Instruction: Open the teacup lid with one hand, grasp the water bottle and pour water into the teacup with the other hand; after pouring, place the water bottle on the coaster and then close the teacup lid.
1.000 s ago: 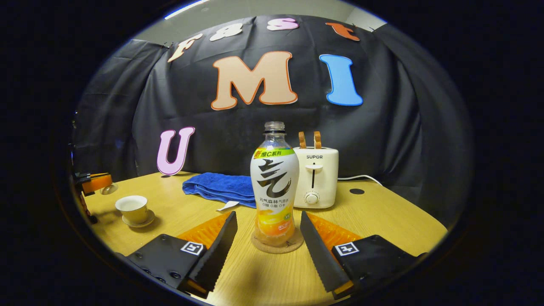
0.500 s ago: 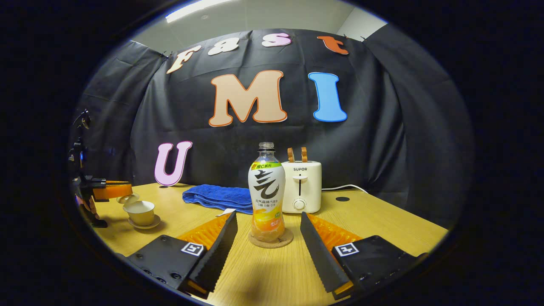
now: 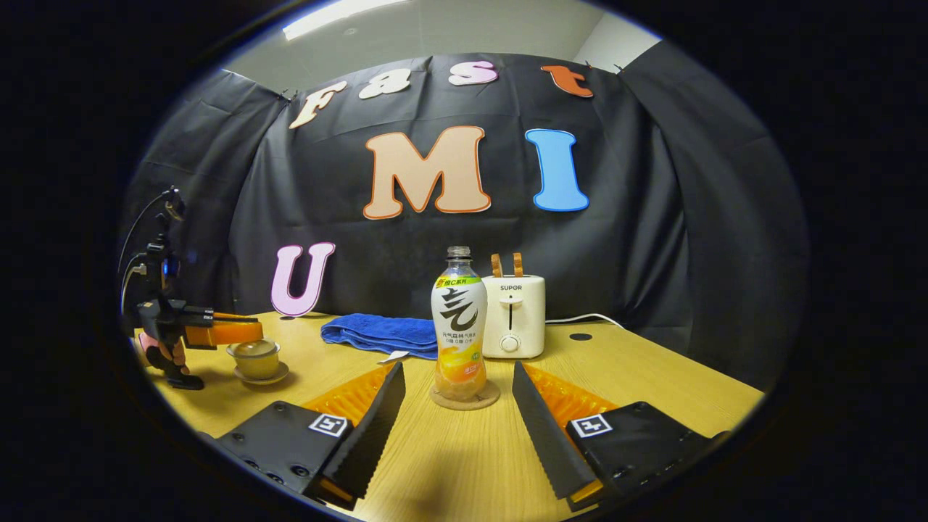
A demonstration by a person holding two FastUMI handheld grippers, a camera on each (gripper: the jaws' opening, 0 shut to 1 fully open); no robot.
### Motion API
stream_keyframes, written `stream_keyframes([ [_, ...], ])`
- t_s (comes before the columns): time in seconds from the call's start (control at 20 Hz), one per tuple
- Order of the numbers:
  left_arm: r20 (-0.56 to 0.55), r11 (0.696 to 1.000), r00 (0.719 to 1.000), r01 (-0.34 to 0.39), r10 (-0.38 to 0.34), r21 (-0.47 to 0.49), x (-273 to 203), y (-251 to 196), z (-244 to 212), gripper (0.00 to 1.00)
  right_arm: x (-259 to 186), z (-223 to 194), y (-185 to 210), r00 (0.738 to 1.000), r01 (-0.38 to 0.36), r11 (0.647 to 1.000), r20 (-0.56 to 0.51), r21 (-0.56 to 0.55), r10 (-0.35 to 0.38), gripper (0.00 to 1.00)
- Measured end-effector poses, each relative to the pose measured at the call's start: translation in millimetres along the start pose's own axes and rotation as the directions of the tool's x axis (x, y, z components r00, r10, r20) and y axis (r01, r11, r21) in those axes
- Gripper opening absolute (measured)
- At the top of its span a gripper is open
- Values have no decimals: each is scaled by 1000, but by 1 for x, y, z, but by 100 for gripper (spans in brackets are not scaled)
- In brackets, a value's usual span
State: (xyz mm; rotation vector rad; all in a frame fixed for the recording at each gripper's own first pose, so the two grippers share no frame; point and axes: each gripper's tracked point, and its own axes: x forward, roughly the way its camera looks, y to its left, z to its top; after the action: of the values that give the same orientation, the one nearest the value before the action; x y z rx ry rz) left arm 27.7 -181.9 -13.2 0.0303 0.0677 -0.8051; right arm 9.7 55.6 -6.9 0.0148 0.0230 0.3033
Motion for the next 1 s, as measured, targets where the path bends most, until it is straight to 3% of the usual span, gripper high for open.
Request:
stream_keyframes([
  [0.1, -27, 1000, 1000, 9, -9, 1, 1, -1, -4, 26, -2, 0, -3, 1000, 16, 1000, 1, 0, -16, 92],
  [0.25, -36, 1000, 999, 18, -18, 1, 0, -3, -5, 26, -3, 1, -2, 1000, 17, 1000, 0, 1, -17, 95],
  [0.6, -31, 1000, 999, 18, -18, -10, -5, -4, -3, 33, -3, 1, -4, 1000, 26, 1000, 1, 0, -26, 92],
  [0.65, -27, 1000, 999, 19, -19, -12, -6, -4, -3, 42, -3, 1, -4, 1000, 26, 1000, 1, 1, -26, 93],
  [0.7, -20, 1000, 1000, 16, -16, -12, -9, -3, -1, 60, -3, 1, -4, 1000, 27, 1000, 1, 0, -27, 93],
  [0.8, -1, 1000, 1000, 1, -1, -15, -14, -1, 1, 84, -3, 1, -5, 1000, 31, 1000, 1, 0, -31, 94],
  [0.9, 27, 1000, 1000, -5, 5, -19, -21, -2, 5, 93, -3, 1, -8, 999, 47, 999, 1, 0, -47, 95],
  [1.0, 51, 1000, 999, -7, 8, -21, -28, -3, 8, 93, -2, 1, -10, 998, 58, 998, 2, 0, -58, 92],
])
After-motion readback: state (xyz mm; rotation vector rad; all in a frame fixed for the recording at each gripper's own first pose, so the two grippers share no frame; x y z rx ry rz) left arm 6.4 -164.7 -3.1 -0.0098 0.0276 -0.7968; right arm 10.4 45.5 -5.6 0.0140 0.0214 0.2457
